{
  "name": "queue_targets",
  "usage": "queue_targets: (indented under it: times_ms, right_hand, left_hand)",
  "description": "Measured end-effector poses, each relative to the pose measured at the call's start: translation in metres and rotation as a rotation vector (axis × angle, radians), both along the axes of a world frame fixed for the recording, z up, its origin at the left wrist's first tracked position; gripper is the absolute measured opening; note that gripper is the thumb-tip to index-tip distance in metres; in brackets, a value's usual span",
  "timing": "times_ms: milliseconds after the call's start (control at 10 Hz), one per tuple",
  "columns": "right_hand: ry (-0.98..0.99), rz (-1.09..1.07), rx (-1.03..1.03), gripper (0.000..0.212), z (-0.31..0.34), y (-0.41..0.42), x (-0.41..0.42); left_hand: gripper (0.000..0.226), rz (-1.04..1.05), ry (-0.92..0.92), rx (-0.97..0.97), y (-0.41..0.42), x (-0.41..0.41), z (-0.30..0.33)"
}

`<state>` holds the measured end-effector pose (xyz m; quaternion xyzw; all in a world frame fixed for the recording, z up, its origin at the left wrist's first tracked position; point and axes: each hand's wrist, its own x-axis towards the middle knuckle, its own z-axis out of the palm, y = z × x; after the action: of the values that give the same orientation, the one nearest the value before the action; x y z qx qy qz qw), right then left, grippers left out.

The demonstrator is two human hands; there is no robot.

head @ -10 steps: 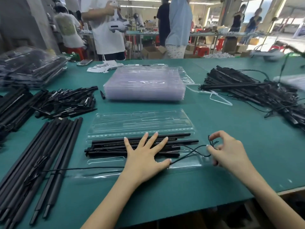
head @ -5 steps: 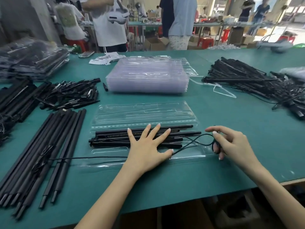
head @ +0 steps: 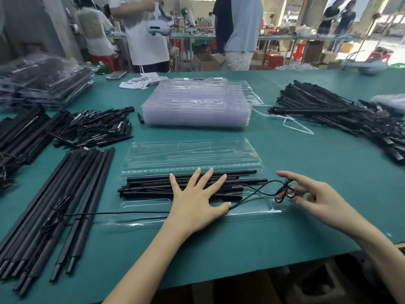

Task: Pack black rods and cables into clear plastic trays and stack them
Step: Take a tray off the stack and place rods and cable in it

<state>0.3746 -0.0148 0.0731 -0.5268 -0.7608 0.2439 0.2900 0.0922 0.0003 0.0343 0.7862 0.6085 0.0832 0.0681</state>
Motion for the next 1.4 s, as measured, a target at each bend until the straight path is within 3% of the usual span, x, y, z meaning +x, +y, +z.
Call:
queue_targets:
  times_ms: [200,400,600,900,1200,1400]
  right_hand:
    - [0.002,-0.053,0.288,0.051,-0.001,0.007,-0.010]
    - [-0.156,0.071,0.343,0.054,0.004,0.007,-0.019]
    - [-0.191,0.218,0.321,0.043,0.003,0.007,-0.040]
    - [-0.022,0.191,0.234,0.025,-0.014,0.009,-0.055]
    - [-0.180,0.305,0.045,0.028,-0.003,0.022,-0.063]
    - [-0.138,0.302,0.018,0.009,-0.001,0.030,-0.068]
  left_hand:
    - [0.065,-0.002,0.000,-0.001,-0.001,0.000,0.001]
    - [0.065,-0.006,0.001,-0.002,-0.001,-0.001,0.001]
    - [0.066,-0.003,0.008,0.005,-0.001,0.000,0.001]
    - [0.064,-0.004,0.013,0.018,-0.002,0.000,0.000]
    - [0.062,-0.004,0.022,0.018,-0.002,0.001,0.001]
    - [0.056,-0.015,-0.013,0.004,-0.002,0.000,0.001]
